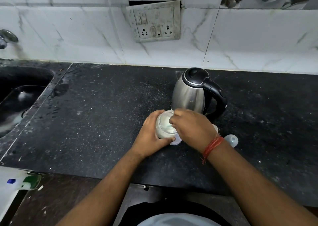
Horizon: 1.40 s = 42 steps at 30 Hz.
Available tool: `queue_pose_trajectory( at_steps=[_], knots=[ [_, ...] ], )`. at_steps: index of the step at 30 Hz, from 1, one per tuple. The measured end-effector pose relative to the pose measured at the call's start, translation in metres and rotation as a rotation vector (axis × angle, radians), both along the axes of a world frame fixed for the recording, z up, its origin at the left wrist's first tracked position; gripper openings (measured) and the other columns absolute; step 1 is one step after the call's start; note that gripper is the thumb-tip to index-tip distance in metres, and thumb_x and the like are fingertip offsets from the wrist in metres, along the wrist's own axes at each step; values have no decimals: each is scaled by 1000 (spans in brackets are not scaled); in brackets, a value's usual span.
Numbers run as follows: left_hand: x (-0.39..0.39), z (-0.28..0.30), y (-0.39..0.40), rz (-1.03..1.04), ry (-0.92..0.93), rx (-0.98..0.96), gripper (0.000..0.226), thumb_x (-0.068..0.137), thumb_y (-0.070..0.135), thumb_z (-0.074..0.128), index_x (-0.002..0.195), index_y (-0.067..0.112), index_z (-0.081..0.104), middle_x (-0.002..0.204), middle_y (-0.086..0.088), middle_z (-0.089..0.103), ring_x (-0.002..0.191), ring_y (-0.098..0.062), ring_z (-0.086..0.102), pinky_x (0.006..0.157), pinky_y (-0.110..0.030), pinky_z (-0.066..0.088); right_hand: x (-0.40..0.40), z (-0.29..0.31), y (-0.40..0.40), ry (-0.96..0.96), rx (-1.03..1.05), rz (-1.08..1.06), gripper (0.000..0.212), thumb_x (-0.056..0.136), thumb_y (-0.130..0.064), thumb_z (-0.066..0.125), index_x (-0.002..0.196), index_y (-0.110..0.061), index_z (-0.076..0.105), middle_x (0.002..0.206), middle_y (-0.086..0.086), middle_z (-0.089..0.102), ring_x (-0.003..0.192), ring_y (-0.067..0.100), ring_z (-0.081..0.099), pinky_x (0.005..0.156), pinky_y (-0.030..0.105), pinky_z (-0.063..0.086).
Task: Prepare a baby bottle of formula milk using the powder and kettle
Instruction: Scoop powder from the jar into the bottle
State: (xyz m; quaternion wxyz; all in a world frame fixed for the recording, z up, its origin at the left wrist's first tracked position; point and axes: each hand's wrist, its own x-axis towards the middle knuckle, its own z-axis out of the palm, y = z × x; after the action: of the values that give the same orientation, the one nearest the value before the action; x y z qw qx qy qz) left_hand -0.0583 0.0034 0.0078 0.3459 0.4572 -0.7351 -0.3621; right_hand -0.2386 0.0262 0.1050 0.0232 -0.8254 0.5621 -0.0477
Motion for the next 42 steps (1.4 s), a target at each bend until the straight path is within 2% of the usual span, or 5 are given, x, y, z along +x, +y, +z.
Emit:
queue_pose_trajectory(
  at_steps=[8, 18, 24, 31, 42],
  knots=[
    [-1, -5, 1, 20, 28, 10, 96, 69, 33, 93, 148, 30, 39, 148, 8, 51, 137, -20, 52, 112, -50, 45, 5, 10, 2, 181, -25, -37, 26, 61, -26, 90, 69, -26, 65, 69, -8, 55, 47, 16, 56, 48, 23, -2],
    [-7, -2, 3, 32, 22, -76, 100, 71, 30, 95, 150, 37, 33, 155, 8, 45, 143, -18, 47, 115, -50, 43, 10, 6, 2, 173, -50, -63, 27, 52, -18, 91, 65, -24, 68, 62, -5, 61, 47, 20, 60, 47, 24, 18],
    [-10, 1, 4, 33, 19, -141, 97, 73, 34, 94, 149, 31, 34, 157, 9, 43, 145, -16, 44, 116, -49, 43, 10, 6, 4, 186, -49, -25, 8, 86, -23, 70, 94, -22, 72, 92, -2, 69, 81, 25, 69, 57, 31, 31],
    [-11, 3, 8, 19, 5, -153, 93, 73, 48, 87, 149, 34, 34, 155, 19, 39, 146, -11, 42, 119, -39, 39, 7, 7, 5, 88, 10, -52, 15, 91, -28, 65, 104, -29, 73, 101, -5, 71, 92, 21, 68, 63, 29, 36],
    [-5, -1, 4, 42, 12, -72, 99, 70, 47, 87, 151, 30, 33, 155, 15, 41, 145, -7, 41, 119, -39, 40, -11, 6, 2, -624, 235, -336, 7, 87, -22, 74, 86, -28, 78, 74, -19, 70, 75, -1, 65, 75, 28, 54]
  ],
)
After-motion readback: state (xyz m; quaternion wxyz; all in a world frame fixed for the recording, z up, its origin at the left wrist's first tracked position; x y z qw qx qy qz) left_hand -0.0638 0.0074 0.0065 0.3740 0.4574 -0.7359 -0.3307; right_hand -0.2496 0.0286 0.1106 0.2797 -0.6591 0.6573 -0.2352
